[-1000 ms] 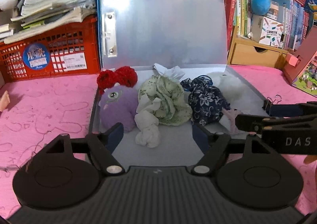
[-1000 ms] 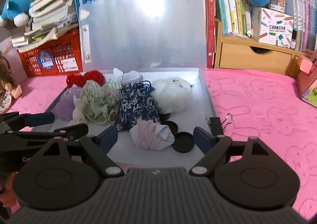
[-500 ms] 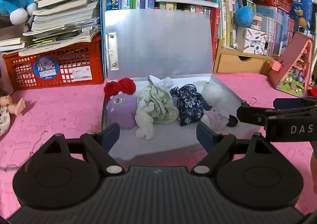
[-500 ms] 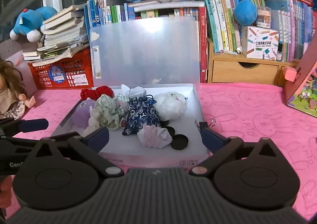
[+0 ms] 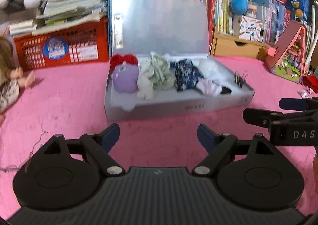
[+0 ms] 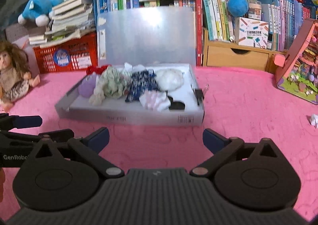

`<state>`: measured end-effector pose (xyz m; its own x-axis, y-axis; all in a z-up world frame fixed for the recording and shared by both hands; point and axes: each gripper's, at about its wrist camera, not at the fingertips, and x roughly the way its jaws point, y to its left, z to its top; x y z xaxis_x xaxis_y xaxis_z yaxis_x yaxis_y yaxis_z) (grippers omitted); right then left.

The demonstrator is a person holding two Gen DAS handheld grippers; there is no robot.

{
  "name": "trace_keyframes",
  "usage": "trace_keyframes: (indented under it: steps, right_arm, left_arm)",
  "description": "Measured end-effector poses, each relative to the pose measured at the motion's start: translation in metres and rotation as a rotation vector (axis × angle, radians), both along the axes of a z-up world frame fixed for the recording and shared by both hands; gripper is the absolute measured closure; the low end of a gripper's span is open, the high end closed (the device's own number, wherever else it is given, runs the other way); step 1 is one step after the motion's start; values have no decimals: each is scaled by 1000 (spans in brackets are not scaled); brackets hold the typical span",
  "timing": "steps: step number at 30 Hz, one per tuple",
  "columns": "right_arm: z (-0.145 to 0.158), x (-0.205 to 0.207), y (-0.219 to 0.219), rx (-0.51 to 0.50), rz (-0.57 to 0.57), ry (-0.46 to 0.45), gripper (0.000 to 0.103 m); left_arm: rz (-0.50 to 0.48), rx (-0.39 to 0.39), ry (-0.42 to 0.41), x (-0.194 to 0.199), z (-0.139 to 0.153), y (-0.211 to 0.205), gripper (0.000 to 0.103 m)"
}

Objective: Organize objects

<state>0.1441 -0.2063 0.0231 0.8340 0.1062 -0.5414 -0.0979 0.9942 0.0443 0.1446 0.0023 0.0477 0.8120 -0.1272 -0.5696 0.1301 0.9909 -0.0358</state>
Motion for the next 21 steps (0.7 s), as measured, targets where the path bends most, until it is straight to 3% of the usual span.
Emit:
trace_keyframes:
  steps: [12, 21]
  right_arm:
    - [-36, -13, 4, -40, -39, 61, 0]
    - [-47, -6, 6, -61, -60, 97, 0]
  left_arm:
    - [34, 10, 52, -10, -33, 2, 15]
    - [58, 44, 59, -5, -39, -3, 2]
